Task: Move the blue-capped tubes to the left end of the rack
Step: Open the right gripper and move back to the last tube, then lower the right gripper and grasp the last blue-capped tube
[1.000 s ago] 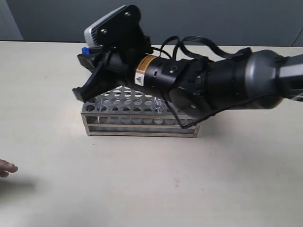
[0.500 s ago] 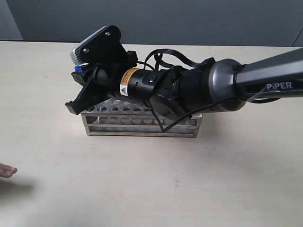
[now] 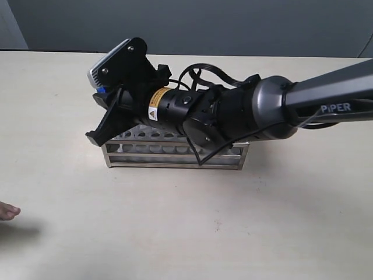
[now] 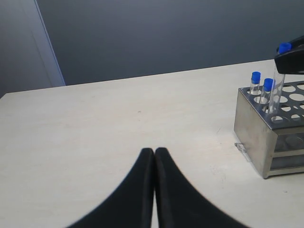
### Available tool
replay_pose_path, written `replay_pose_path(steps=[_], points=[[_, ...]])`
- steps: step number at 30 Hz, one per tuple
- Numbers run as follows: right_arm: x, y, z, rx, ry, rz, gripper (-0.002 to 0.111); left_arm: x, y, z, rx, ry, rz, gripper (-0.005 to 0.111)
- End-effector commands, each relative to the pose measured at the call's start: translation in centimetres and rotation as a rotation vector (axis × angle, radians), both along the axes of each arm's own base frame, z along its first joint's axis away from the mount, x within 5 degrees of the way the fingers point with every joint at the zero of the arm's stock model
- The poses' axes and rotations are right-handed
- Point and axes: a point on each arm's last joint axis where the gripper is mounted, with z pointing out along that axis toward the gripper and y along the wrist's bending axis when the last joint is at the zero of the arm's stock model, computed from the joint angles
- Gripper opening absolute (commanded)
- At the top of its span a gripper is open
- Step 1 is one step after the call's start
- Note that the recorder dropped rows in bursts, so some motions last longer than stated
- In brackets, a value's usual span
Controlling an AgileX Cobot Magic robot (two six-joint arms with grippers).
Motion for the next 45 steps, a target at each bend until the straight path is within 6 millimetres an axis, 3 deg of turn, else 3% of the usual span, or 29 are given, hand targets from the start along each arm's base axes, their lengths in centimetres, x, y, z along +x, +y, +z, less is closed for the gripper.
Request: replay_pose_path(steps=[1,4,10,14,19,22,25,28,32,39,45], points=[[0.3,0.2,-1.7,-0.017,0.036,-0.022,0.000,0.0,0.0,0.2,-0.005,-0.010,-0.006,0.001],[0.3,0.3,-2.4,-0.024,0.042,-0.022,0.007,0.0,0.0,0.2,-0.005,-0.010,-0.006,0.001],[0.5,0.2,-2.5,-0.005,0.086,-0.070,0.043,0.0,0.0,0.2,-0.005,-0.010,-0.006,0.001],[0.4,0.0,-1.5,-0.004,0.069,-0.066,0.043,0.0,0.0,0.2,-0.005,-0.010,-0.006,0.001],[0.1,-0.7,3.0,0.010,-0.071,-0.046,0.043,0.0,0.0,0.2,-0.005,-0.010,-0.006,0.001],[0.4,-2.0,5.4,-0.026,-0.162,-0.091,0.043,0.0,0.0,0.2,-0.005,-0.010,-0.006,0.001],[1.5,-4.4,6.1,-0.038,-0.174,-0.207,0.043,0.0,0.0,0.2,-0.005,-0.010,-0.006,0.001],[2.5,-7.4,5.1,-0.021,-0.162,-0.365,0.043,0.0,0.0,0.2,-0.005,-0.010,-0.006,0.001],[2.1,-10.2,3.4,-0.020,-0.160,-0.451,0.043,0.0,0.0,0.2,-0.005,-0.010,-0.006,0.001],[0.6,-11.2,0.8,-0.013,-0.066,-0.416,0.043,0.0,0.0,0.2,-0.005,-0.010,-0.006,0.001],[1.0,-11.0,-0.7,0.004,-0.062,-0.444,0.043,0.0,0.0,0.2,-0.005,-0.010,-0.006,0.001]])
